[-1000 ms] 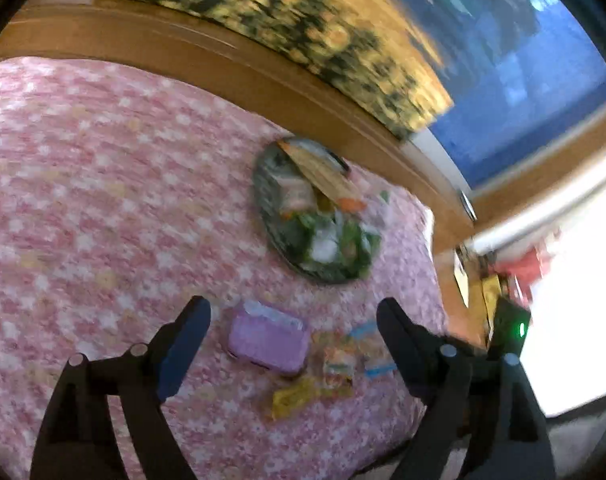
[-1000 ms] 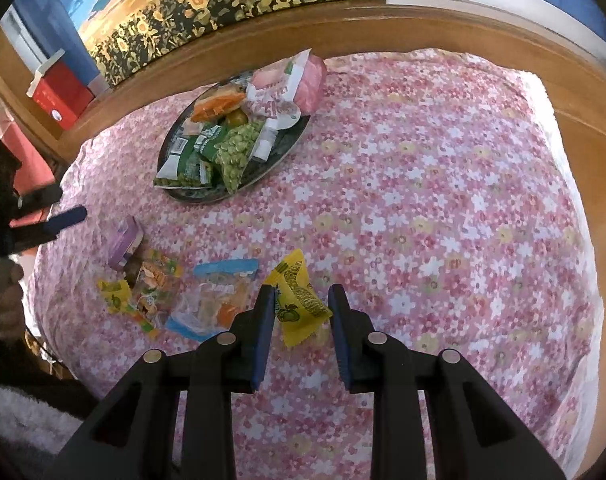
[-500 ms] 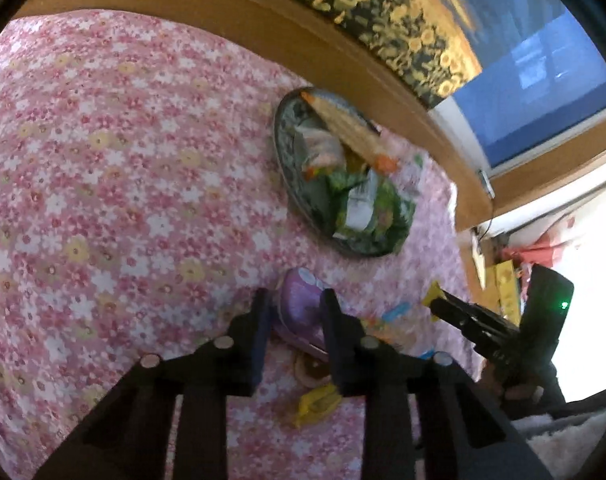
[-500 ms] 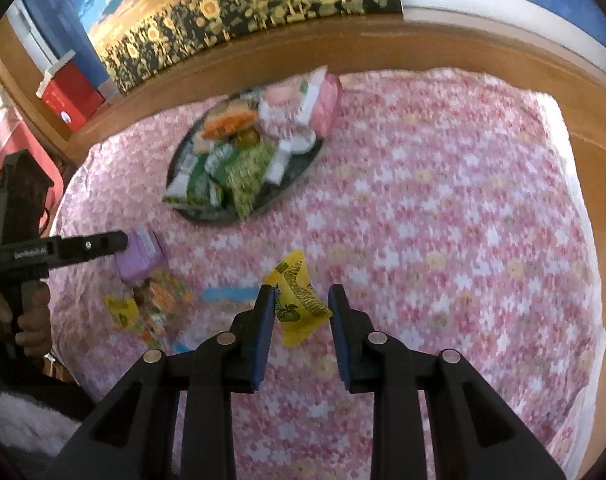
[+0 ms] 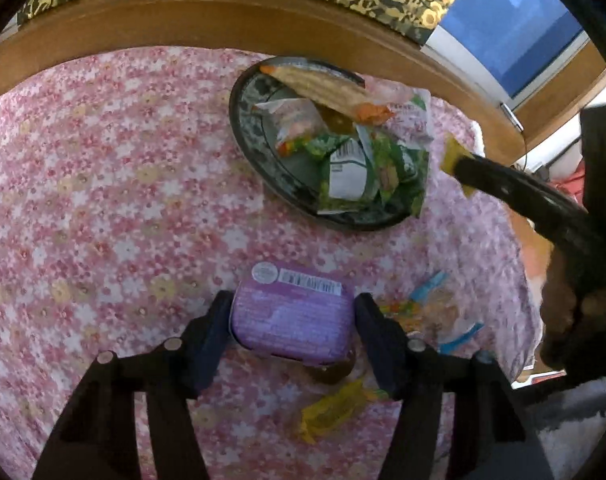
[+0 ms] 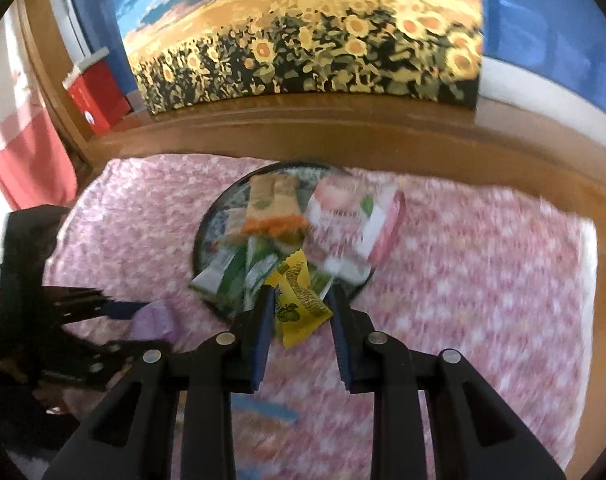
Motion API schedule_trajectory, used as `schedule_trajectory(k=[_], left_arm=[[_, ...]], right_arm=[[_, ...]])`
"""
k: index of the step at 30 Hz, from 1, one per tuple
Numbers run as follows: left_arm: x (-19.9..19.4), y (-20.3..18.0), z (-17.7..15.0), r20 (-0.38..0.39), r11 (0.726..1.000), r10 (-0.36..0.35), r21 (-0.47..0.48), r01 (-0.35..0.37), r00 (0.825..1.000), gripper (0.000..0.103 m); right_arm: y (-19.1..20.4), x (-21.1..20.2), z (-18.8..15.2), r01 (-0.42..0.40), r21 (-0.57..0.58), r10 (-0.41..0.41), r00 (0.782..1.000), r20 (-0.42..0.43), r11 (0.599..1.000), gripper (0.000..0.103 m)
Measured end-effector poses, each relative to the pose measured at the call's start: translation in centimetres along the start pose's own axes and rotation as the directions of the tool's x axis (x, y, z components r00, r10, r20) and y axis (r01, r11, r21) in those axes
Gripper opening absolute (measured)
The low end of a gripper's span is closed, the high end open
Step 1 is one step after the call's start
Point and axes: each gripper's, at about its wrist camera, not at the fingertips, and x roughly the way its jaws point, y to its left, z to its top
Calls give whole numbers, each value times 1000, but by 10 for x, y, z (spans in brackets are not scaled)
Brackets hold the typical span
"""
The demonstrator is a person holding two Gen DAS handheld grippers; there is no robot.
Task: Organize snacks
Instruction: 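Carry the purple tin to the plate with the left tool while the right carries a yellow packet there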
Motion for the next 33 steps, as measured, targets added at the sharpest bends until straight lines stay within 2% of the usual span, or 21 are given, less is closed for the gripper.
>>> schedule_trajectory(k=[4,8,9,10,11,12,15,18,24,25,26,28,33], left_arm=[[-12,3,12,47,999,-41,-10,41,998,64],[-28,11,36,187,996,-33,-77,48,982,64],[-30,14,41,213,995,-30,-89,50,977,64],[-30,16,44,211,993,-37,-102,60,977,64],[-29,19,50,227,990,-53,-113,80,973,64],[-26,20,54,229,988,-70,-119,99,971,64],[-4,17,70,211,986,-84,-122,111,974,64],[15,13,74,191,985,-104,-118,129,976,65],[22,16,74,183,976,-136,-141,163,974,66],[19,16,74,193,975,-131,-151,161,973,70],[15,17,74,206,974,-129,-157,163,970,79],[7,16,75,221,972,-128,-168,167,967,90],[-14,26,72,241,966,-124,-191,172,962,90]], right_arm=[[7,10,17,16,-67,-14,1000,24,998,28],[12,23,29,32,-110,-29,999,27,993,28],[13,25,30,39,-116,-36,999,30,993,32],[13,27,31,49,-122,-45,998,33,991,38],[13,28,31,54,-129,-50,998,36,990,51],[12,29,31,54,-137,-49,998,38,989,58],[8,22,31,66,-141,-58,996,61,988,61],[-4,6,25,60,-84,-54,995,78,995,62],[-16,-7,4,64,-4,-64,997,48,998,62],[-15,-5,0,53,8,-54,998,38,999,63],[-14,-3,-4,45,18,-45,999,26,999,63],[-10,4,-10,33,25,-33,999,-2,999,63],[-4,4,-16,22,13,-22,1000,-7,1000,63]])
